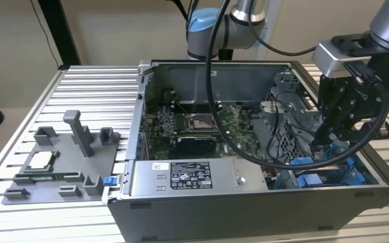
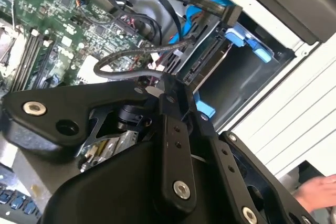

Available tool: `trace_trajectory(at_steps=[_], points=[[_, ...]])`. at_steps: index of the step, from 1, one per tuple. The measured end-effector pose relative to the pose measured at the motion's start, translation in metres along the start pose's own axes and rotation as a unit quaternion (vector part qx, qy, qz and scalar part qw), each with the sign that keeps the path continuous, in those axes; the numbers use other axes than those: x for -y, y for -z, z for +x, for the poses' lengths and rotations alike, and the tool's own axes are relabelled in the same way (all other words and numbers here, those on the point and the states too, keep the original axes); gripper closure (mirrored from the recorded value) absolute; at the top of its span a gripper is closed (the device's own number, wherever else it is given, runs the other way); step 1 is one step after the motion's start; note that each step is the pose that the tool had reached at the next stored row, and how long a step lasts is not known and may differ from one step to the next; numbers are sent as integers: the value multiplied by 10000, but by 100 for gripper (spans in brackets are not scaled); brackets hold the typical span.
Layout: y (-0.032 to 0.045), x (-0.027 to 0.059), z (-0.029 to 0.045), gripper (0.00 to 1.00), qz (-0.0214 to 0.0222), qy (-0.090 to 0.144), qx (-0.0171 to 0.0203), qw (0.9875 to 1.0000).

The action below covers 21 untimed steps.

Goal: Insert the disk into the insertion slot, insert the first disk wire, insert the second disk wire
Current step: 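Insert the first disk wire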

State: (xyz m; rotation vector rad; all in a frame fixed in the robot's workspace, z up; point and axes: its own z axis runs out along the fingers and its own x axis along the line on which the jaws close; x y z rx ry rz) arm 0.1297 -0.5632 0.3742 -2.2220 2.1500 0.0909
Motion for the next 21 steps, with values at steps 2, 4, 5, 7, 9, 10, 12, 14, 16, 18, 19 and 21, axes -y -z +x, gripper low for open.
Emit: trace_trajectory(at_steps=[2,4,5,7,9,10,12,14,16,18,19,21], points=[[-7,37,7,100,-1,0,-39,10000],[-11,67,10,100,-3,-1,-87,10000],[-14,82,13,100,-4,-1,-109,9999],[-20,114,18,100,-5,-1,-151,9999],[-25,141,23,100,-6,-1,-181,9998],[-28,151,24,100,-7,-2,-200,9998],[-37,165,26,100,-9,-2,-260,9997],[-54,174,28,100,-11,-3,-303,9995],[-59,186,29,100,-11,-3,-311,9995],[-64,201,30,100,-11,-3,-310,9995],[-65,209,30,100,-11,-3,-311,9995],[-67,222,30,100,-11,-3,-311,9995]])
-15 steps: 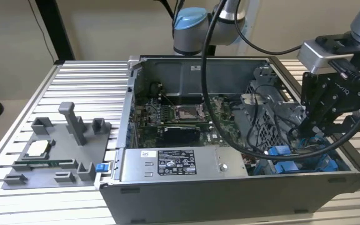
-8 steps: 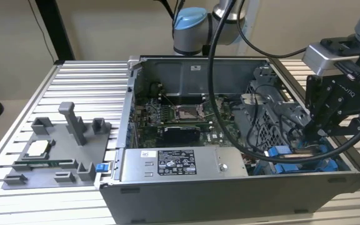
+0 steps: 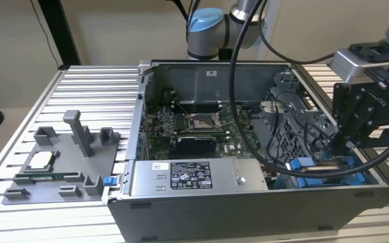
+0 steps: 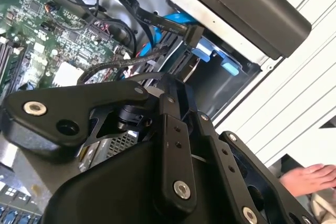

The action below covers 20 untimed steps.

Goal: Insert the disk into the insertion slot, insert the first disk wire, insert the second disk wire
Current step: 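Insert the first disk wire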

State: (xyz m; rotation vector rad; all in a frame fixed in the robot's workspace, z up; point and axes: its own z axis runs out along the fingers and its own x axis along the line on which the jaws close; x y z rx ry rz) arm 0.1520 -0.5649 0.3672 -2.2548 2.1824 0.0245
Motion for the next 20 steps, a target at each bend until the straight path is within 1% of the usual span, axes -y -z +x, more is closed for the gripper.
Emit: trace_trajectory(at_steps=[7,15,17,19,20], points=[[-5,18,1,100,0,0,-1,10000],[-31,45,3,100,-4,0,1,10000],[-39,57,4,100,-14,-2,0,10000],[-51,66,6,100,-34,-10,2,10000],[-60,68,8,100,-52,-18,3,10000]])
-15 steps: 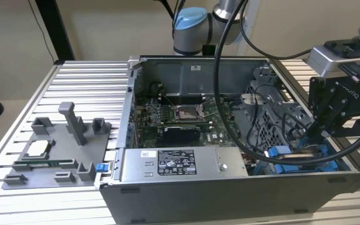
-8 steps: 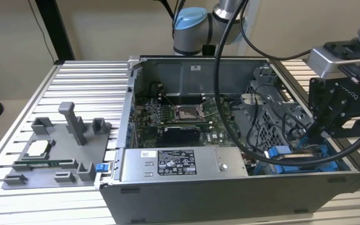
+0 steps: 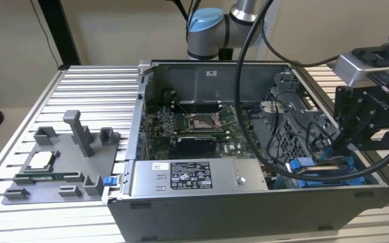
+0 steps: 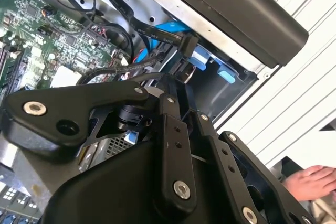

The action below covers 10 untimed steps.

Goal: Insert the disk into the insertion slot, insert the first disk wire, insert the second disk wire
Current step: 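Insert the first disk wire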

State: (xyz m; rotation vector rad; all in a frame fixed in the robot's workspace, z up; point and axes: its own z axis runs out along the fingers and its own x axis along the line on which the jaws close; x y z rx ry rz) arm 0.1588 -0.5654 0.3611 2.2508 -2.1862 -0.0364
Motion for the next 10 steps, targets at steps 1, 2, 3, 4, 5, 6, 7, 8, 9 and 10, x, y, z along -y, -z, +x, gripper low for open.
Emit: trace_trajectory(at_steps=[1,2,3,4,5,6,7,8,9,10], points=[[-7,1,2,100,-17,-7,0,10000],[-15,3,4,100,-35,-14,0,10000],[-24,6,6,100,-53,-20,2,10000],[-33,9,7,100,-67,-26,2,10000],[-43,11,8,100,-77,-33,2,10000],[-53,14,10,100,-84,-39,4,10000],[-64,17,12,100,-89,-46,8,9999],[-71,19,14,100,-90,-52,19,9999],[-78,21,16,100,-90,-58,47,9999],[-83,24,17,100,-89,-62,84,9999]])
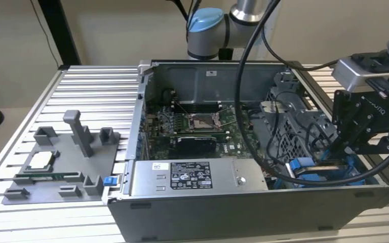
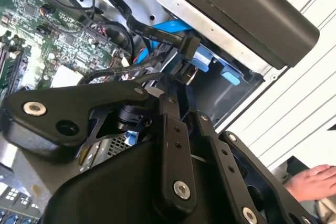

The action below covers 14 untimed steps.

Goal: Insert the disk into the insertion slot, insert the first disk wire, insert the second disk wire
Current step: 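Insert the first disk wire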

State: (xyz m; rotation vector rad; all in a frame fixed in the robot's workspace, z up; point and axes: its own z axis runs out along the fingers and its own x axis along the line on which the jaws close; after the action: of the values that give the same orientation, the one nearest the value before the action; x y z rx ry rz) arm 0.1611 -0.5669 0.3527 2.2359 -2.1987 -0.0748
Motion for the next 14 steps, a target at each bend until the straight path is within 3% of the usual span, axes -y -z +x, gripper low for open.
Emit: trace_trajectory(at_steps=[3,4,8,14], points=[[-10,13,3,100,2,-7,129,9999],[-11,21,6,100,3,-9,152,9999],[-12,67,29,100,-11,-10,159,9999],[-22,71,39,100,-12,-45,161,9999]])
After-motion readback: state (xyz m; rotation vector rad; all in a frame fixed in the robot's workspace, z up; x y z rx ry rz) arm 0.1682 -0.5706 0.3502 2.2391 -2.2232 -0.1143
